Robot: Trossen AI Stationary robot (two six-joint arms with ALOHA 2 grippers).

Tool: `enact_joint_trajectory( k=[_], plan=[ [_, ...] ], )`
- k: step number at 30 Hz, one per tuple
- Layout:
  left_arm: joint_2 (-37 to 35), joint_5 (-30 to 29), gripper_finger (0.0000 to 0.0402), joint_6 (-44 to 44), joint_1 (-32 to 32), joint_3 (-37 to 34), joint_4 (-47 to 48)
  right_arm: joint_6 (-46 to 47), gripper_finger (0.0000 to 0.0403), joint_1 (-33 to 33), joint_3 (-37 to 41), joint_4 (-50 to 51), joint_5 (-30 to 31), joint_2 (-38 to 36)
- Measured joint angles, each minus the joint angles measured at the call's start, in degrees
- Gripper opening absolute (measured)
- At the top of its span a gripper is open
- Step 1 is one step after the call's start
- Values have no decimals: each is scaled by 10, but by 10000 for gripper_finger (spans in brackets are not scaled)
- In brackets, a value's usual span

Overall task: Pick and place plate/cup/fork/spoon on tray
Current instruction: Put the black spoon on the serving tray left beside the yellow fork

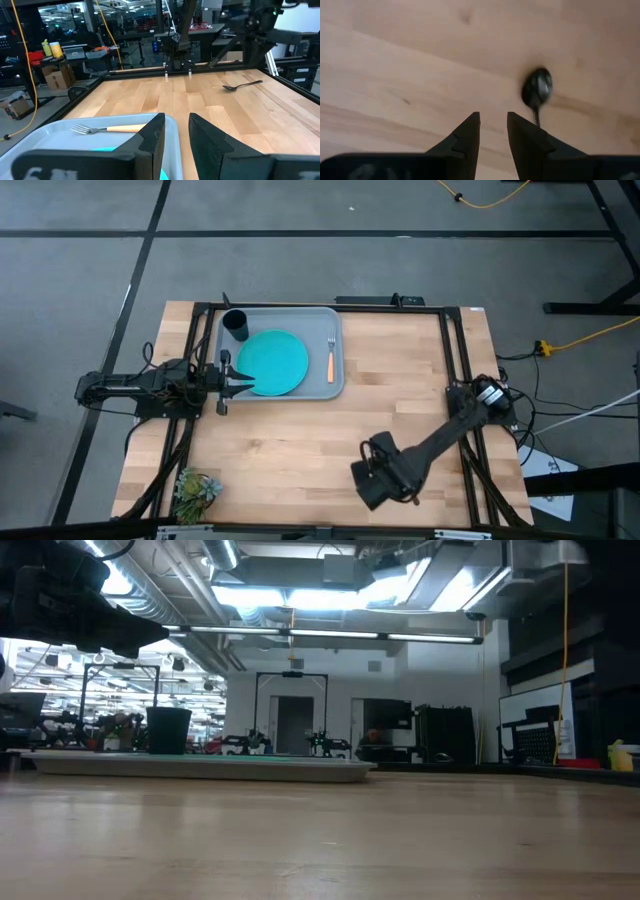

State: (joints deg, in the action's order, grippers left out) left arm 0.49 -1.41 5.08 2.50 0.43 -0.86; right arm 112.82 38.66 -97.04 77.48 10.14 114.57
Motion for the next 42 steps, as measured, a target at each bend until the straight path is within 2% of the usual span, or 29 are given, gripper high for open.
enact_joint_trajectory(
  k=[8, 13, 17, 22, 28, 42],
  plan=[
    [0, 0, 80, 0, 0, 0, 0, 107, 103, 79, 87, -54, -14, -1],
    [0, 0, 80, 0, 0, 0, 0, 116, 103, 114, 139, -117, -21, -19],
    [0, 0, 80, 0, 0, 0, 0, 84, 103, 112, 169, -128, -45, -22],
    [0, 0, 80, 0, 0, 0, 0, 30, 103, 95, 209, -164, -47, -22],
    [0, 0, 80, 0, 0, 0, 0, 24, 103, 86, 256, -228, -46, -26],
    [0, 0, 80, 0, 0, 0, 0, 26, 103, 85, 262, -229, -48, -35]
  ],
)
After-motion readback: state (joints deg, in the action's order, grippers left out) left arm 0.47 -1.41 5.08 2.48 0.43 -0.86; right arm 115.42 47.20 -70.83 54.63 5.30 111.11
